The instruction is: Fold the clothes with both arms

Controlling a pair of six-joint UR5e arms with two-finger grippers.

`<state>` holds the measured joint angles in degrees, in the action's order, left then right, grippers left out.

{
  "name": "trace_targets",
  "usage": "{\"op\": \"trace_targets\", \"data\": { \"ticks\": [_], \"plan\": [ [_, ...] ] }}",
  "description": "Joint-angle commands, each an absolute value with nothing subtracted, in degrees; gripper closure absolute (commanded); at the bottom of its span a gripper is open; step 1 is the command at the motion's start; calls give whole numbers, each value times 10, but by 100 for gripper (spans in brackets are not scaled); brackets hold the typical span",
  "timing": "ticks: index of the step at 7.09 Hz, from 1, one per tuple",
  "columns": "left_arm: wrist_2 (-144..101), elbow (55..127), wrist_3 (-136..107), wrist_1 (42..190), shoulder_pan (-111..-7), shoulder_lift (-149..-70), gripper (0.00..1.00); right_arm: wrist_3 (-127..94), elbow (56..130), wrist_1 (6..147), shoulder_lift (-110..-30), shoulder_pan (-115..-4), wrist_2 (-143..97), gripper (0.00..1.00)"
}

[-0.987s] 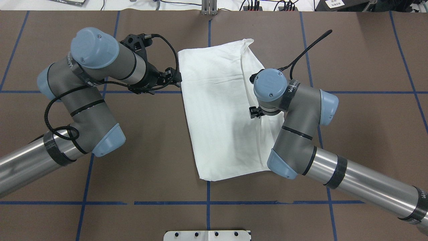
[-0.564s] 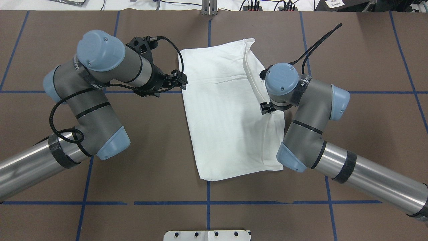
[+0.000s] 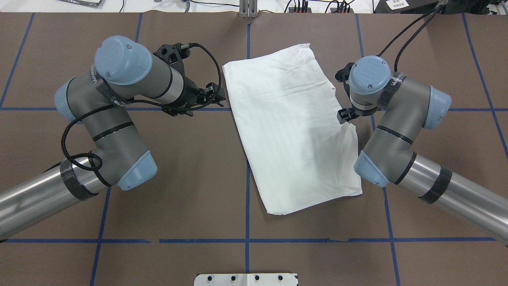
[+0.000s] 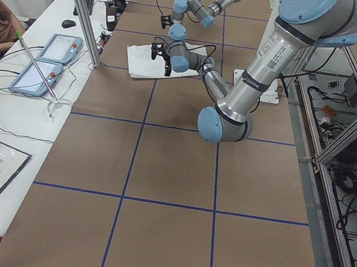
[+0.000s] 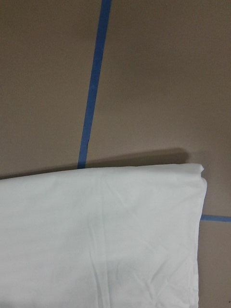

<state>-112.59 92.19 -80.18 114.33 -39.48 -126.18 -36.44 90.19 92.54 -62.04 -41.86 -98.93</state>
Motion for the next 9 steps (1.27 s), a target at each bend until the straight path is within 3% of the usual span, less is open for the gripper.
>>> {"op": "trace_targets", "data": {
  "ticks": [1,7,9],
  "plan": [
    [-1126,922,-802,1143,-396,-1261,0,-366,925,925,-619,-427,-1019,0],
    [-1126,922,-802,1145,-395,-1261,0,-387,933,931,-628,-382,-1019,0],
    [-1126,922,-802,1145,-395,-1262,0,-386,971,932,-681,-381,-1021,0]
  ]
}}
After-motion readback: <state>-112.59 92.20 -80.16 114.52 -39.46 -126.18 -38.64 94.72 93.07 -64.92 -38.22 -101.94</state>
